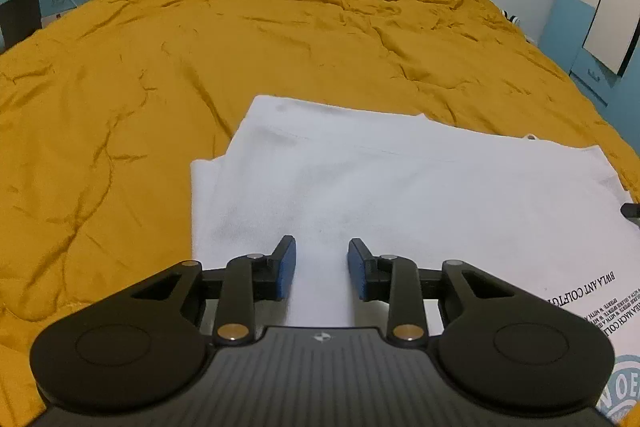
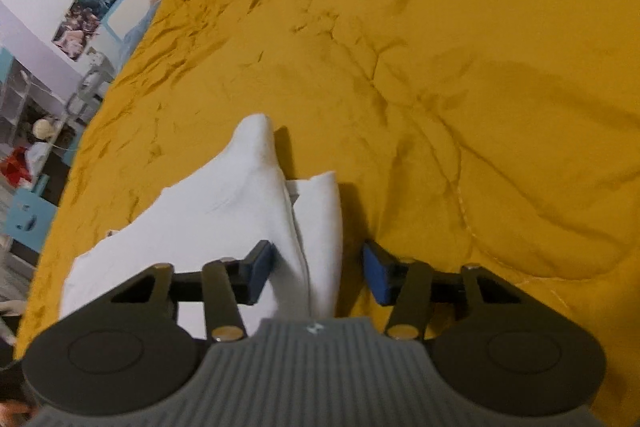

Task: Fold small clothes
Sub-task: 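Grasp the folded sweatshirt edge with the right tool and lift it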

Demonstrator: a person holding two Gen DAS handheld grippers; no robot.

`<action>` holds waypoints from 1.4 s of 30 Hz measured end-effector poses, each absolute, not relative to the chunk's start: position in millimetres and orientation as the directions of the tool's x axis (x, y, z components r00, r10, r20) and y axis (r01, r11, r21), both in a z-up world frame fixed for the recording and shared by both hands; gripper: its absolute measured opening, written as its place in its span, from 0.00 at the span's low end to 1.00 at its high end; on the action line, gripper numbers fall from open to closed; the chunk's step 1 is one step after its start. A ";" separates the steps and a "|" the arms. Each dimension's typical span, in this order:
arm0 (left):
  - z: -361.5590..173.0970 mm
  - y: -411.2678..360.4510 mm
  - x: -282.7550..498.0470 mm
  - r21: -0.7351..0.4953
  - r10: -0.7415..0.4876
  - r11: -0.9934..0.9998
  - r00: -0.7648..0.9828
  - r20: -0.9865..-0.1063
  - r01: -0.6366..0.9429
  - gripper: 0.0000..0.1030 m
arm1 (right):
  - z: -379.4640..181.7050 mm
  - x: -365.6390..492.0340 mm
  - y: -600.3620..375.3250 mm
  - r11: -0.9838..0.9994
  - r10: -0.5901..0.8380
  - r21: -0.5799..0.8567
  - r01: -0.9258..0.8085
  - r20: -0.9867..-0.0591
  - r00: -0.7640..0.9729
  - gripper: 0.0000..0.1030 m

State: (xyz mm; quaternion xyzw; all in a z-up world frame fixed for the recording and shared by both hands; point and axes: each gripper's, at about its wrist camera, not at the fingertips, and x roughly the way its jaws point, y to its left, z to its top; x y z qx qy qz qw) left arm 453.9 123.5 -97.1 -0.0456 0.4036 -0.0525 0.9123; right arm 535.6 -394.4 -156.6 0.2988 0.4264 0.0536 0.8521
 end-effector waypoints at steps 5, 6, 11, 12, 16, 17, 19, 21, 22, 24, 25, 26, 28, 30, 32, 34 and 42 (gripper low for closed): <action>-96.4 122.1 450.7 -0.115 -0.127 0.991 0.676 -0.726 0.063 0.36 | -154.9 540.5 -397.3 0.781 0.408 0.612 0.128 -0.655 0.636 0.09; -95.2 122.0 450.4 -0.115 -0.127 0.991 0.675 -0.726 0.062 0.36 | -151.1 540.5 -396.2 0.781 0.411 0.612 0.121 -0.650 0.639 0.08; -88.3 124.5 446.0 -0.120 -0.129 0.991 0.676 -0.725 0.061 0.36 | -106.3 538.6 -381.2 0.797 0.406 0.595 0.105 -0.656 0.636 0.05; -86.8 125.6 444.0 -0.121 -0.129 0.991 0.678 -0.724 0.060 0.36 | -94.1 537.5 -375.6 0.803 0.407 0.589 0.097 -0.659 0.633 0.04; -77.4 132.7 434.5 -0.139 -0.138 0.989 0.691 -0.710 0.054 0.36 | -42.4 536.5 -338.5 0.807 0.426 0.588 0.058 -0.646 0.633 0.04; -74.4 135.4 432.0 -0.145 -0.141 0.988 0.695 -0.705 0.053 0.37 | -29.5 537.6 -325.4 0.797 0.439 0.602 0.051 -0.635 0.636 0.04; -69.5 141.6 426.4 -0.156 -0.147 0.986 0.702 -0.697 0.053 0.37 | -9.0 539.4 -298.5 0.786 0.457 0.617 0.042 -0.625 0.633 0.04; -64.4 150.3 421.5 -0.158 -0.147 0.986 0.710 -0.689 0.051 0.37 | 5.7 543.3 -268.7 0.782 0.468 0.621 0.039 -0.628 0.622 0.04; -61.6 155.4 419.2 -0.160 -0.144 0.986 0.714 -0.685 0.046 0.37 | 11.4 546.3 -251.9 0.782 0.473 0.622 0.034 -0.629 0.617 0.04; -56.2 166.0 414.5 -0.169 -0.145 0.985 0.722 -0.676 0.039 0.38 | 20.0 553.7 -217.1 0.782 0.480 0.623 0.031 -0.633 0.608 0.04; -53.5 172.5 412.2 -0.174 -0.143 0.984 0.727 -0.671 0.033 0.38 | 22.1 558.1 -197.7 0.778 0.487 0.627 0.032 -0.635 0.599 0.04; -51.3 176.9 410.6 -0.175 -0.139 0.984 0.730 -0.669 0.027 0.38 | 23.2 562.1 -179.9 0.777 0.492 0.629 0.033 -0.639 0.591 0.04; -47.7 185.5 408.3 -0.175 -0.131 0.984 0.736 -0.664 0.018 0.38 | 24.5 565.2 -146.9 0.778 0.499 0.627 0.029 -0.647 0.576 0.04; -45.9 195.6 409.0 -0.183 -0.130 0.983 0.738 -0.663 0.008 0.38 | 20.2 568.7 -110.4 0.784 0.503 0.620 0.025 -0.659 0.558 0.04; -45.0 204.5 409.9 -0.193 -0.130 0.981 0.742 -0.658 0.001 0.38 | 13.6 574.9 -72.0 0.788 0.509 0.615 0.025 -0.674 0.535 0.04; -45.3 214.2 411.3 -0.206 -0.132 0.978 0.744 -0.656 -0.009 0.38 | 4.7 578.3 -40.3 0.797 0.508 0.604 0.021 -0.689 0.517 0.04; -58.3 238.4 421.3 -0.234 -0.131 0.972 0.742 -0.658 -0.035 0.38 | -40.2 599.4 65.8 0.858 0.452 0.513 0.003 -0.758 0.469 0.04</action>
